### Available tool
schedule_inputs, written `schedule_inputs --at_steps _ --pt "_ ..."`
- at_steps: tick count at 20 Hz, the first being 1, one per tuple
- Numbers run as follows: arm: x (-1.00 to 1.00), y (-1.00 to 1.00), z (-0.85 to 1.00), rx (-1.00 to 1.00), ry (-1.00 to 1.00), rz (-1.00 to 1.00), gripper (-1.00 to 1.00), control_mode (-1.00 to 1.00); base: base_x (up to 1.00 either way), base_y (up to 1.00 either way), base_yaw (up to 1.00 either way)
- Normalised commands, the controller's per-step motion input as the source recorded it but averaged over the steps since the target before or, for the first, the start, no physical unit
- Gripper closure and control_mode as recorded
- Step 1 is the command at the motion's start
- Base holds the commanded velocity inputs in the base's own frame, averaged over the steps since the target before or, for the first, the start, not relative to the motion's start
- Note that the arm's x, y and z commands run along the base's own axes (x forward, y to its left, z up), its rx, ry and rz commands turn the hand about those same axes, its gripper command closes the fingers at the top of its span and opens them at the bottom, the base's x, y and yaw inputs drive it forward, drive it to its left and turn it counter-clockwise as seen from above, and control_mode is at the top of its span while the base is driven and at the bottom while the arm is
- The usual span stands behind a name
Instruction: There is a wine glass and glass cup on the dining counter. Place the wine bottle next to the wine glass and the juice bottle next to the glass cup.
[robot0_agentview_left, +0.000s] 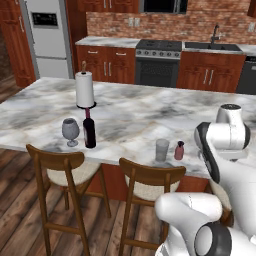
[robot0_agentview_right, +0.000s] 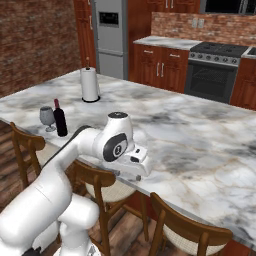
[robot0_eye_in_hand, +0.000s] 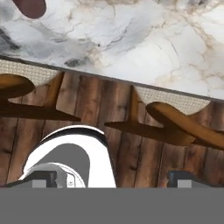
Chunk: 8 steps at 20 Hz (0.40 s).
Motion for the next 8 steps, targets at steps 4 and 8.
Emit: schedule_inputs --at_steps 4,8 --pt "-0.52 0.04 0.00 0.05 0.00 -0.18 -1.00 -1.00 0.00 0.00 0.00" --pt "-0.48 0.07 0.00 0.07 0.00 -0.15 -1.00 -1.00 0.00 0.00 0.00"
